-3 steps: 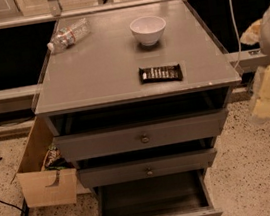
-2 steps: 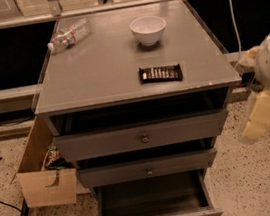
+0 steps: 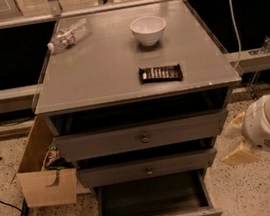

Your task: Close bottom drawer

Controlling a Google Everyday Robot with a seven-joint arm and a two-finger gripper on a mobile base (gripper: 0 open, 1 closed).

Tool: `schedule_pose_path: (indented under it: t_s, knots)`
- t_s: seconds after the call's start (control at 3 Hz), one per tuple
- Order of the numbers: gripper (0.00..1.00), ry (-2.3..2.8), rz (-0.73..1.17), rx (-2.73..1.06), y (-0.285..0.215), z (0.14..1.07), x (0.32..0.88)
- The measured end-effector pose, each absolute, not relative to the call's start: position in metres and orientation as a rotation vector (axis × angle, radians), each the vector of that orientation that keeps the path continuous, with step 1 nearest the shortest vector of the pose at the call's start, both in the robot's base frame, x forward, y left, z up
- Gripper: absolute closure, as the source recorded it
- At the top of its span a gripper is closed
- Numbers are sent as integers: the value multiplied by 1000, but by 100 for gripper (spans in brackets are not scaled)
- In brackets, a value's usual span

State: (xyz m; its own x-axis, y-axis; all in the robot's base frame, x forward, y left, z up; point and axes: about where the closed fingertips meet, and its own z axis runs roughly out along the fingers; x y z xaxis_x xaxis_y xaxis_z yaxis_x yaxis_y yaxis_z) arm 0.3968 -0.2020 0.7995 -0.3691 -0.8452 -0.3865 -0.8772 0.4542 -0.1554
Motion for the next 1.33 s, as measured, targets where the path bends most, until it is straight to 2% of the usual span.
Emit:
schedule_pose_path:
  t_s: [0.33, 0.67, 1.0, 1.33]
  knots:
    - [81, 2344, 197, -1468, -191, 727, 378]
    - [100, 2339, 186, -1468, -191, 734, 379]
    - [100, 2339, 186, -1468, -191, 734, 379]
    - [100, 2397, 227, -1463, -199, 683, 367]
